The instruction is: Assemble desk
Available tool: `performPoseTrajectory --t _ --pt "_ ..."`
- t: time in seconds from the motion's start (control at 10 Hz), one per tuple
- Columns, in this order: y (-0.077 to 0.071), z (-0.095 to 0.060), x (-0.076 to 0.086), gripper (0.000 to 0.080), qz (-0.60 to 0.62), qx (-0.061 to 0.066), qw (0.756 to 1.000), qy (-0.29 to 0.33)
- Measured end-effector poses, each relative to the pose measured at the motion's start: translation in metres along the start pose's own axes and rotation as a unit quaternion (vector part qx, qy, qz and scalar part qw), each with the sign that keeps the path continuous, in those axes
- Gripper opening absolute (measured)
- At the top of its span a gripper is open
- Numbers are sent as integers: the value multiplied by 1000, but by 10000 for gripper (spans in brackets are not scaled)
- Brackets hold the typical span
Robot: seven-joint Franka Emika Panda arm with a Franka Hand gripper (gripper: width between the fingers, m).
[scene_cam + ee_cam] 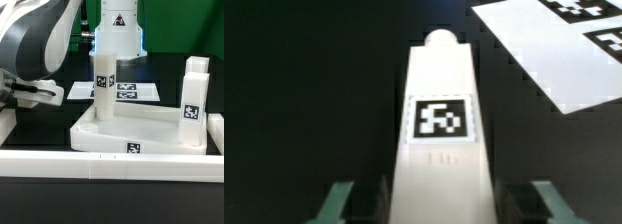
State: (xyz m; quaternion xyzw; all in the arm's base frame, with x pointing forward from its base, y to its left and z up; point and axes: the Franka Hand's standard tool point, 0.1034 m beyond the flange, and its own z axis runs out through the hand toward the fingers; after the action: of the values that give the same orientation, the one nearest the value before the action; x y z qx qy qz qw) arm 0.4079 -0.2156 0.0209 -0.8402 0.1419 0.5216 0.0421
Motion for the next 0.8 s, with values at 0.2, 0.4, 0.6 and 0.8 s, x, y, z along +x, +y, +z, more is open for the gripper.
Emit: performPoseTrajectory --t 0.2,0.4,0.6,0.8 --pt "-3 -15 -13 288 -6 -9 1000 7" --pt "-24 -43 -44 288 2 -5 1000 14" --pt "-26 -56 -52 290 4 -3 1000 30" --pt "-25 -60 -47 290 3 -6 999 50"
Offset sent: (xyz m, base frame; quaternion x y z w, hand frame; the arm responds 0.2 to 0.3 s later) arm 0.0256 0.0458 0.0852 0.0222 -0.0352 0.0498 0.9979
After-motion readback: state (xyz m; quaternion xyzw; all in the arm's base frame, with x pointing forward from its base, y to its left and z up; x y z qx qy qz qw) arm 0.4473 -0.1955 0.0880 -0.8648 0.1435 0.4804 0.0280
